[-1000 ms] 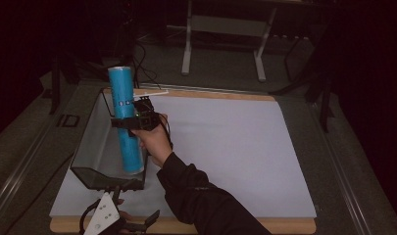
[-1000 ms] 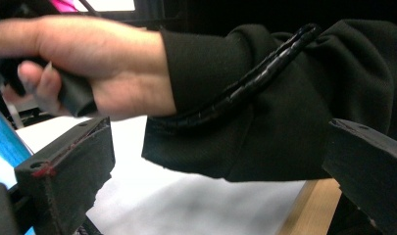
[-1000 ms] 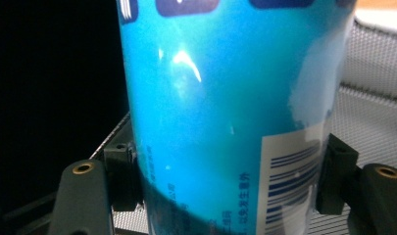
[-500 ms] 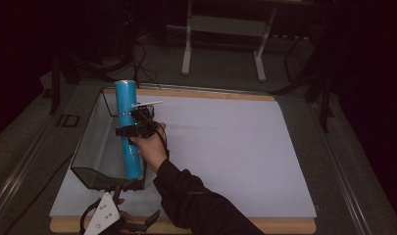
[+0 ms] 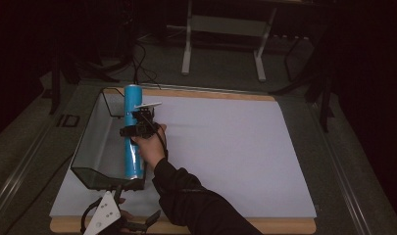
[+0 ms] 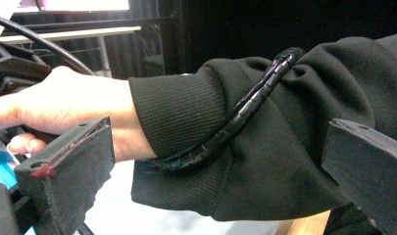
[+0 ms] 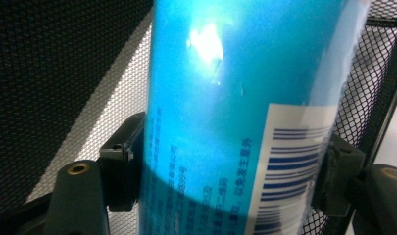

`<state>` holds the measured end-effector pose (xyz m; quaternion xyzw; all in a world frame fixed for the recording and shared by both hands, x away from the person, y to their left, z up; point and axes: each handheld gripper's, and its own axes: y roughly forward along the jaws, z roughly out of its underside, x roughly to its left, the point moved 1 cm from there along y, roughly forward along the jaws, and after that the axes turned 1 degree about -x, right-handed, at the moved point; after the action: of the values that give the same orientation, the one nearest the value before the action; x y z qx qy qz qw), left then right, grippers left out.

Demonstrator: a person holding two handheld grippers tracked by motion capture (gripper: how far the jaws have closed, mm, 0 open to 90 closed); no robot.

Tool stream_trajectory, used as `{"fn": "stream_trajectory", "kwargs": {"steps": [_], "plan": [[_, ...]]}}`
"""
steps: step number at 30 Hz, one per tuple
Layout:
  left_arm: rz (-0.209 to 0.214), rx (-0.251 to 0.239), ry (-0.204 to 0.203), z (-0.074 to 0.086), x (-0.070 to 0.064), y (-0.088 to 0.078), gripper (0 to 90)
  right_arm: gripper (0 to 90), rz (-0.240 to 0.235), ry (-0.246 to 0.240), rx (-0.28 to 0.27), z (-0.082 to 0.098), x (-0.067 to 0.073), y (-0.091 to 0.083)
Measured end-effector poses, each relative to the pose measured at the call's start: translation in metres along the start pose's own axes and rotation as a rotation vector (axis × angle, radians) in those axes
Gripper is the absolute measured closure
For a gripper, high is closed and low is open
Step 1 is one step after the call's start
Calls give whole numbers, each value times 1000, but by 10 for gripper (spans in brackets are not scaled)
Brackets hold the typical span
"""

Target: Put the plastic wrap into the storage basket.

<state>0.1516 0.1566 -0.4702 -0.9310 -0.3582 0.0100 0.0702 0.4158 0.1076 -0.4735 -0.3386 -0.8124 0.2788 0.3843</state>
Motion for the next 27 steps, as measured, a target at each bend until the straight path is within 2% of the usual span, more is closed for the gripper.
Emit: {"fn": "stream_trajectory", "kwargs": {"steps": [5, 8, 12, 17, 18, 19, 21, 22, 24, 26, 27], "plan": [[3, 2, -3, 0, 0, 0, 3, 284, 8, -1, 19, 0, -1, 6], [5, 0, -5, 0, 0, 0, 2, 271, 36, -2, 41, 2, -3, 12], [8, 0, -7, 0, 0, 0, 3, 256, 60, -51, 38, 4, 0, 14], [8, -1, -8, 0, 0, 0, 3, 243, 55, -71, 41, 3, -1, 14], [7, 0, -7, 0, 0, 0, 3, 235, 62, -89, 34, 3, -1, 13], [8, -1, -9, 0, 0, 0, 3, 221, 84, -136, 26, 4, 0, 13], [8, -1, -9, 0, 0, 0, 3, 181, 69, -123, 6, 3, -1, 10], [8, -1, -10, 0, 0, 0, 3, 160, 59, -133, -6, 3, -1, 8], [8, -1, -9, 0, 0, 0, 3, 146, 71, -159, -40, 2, -1, 3], [9, 0, -10, 0, 0, 0, 3, 139, 57, -161, -43, 1, -2, -3], [8, 0, -10, 0, 0, 1, 3, 141, 60, -163, -61, 0, -3, -7]]}}
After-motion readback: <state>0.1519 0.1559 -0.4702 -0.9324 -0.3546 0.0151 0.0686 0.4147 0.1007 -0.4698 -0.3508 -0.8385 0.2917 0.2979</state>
